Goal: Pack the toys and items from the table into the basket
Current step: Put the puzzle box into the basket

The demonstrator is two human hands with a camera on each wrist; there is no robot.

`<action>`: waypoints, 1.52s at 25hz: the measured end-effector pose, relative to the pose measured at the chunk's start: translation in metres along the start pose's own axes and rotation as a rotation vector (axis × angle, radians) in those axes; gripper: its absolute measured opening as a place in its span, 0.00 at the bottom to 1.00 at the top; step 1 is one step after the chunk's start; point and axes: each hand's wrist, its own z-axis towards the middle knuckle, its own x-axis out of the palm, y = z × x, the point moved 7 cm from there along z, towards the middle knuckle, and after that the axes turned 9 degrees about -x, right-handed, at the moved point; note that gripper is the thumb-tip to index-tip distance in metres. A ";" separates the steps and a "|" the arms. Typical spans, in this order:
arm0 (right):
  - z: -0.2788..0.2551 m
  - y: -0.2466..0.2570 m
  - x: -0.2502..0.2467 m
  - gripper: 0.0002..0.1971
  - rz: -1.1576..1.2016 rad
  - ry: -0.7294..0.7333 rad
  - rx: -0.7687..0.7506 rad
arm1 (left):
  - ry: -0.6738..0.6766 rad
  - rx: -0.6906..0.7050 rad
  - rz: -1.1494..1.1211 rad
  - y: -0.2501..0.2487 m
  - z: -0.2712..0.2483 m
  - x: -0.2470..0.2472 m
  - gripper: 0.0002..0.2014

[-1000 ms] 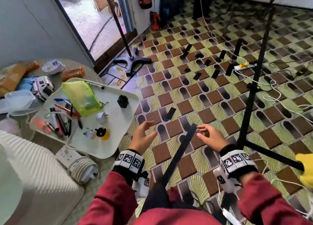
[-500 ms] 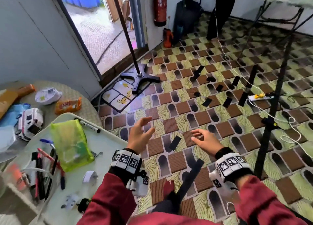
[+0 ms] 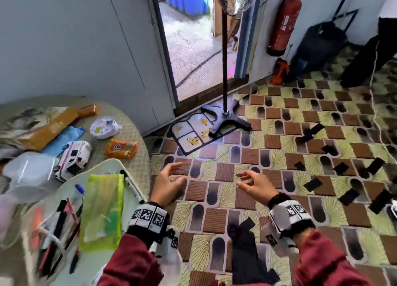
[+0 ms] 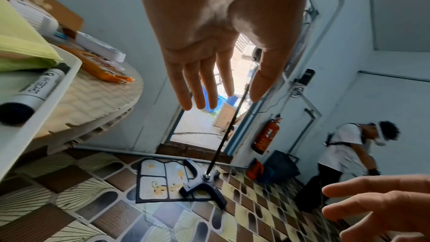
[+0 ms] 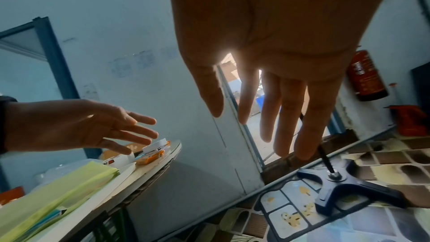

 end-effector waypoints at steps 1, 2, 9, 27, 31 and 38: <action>0.022 0.003 -0.004 0.16 -0.030 0.032 -0.039 | -0.038 -0.025 -0.005 0.003 0.011 -0.005 0.23; 0.044 0.005 -0.008 0.16 -0.052 0.064 -0.068 | -0.083 -0.055 -0.006 0.005 0.022 -0.011 0.21; 0.175 0.030 -0.031 0.15 -0.181 0.285 -0.239 | -0.408 -0.199 -0.120 0.006 0.061 -0.041 0.16; 0.409 0.228 0.110 0.10 -0.267 0.658 -0.618 | -1.068 -0.302 -0.411 0.021 0.129 -0.214 0.14; 0.435 0.278 0.154 0.10 -0.251 0.714 -0.676 | -1.142 -0.304 -0.432 0.025 0.134 -0.256 0.14; 0.478 0.349 0.230 0.10 -0.235 0.848 -0.792 | -1.364 -0.338 -0.432 0.041 0.138 -0.310 0.13</action>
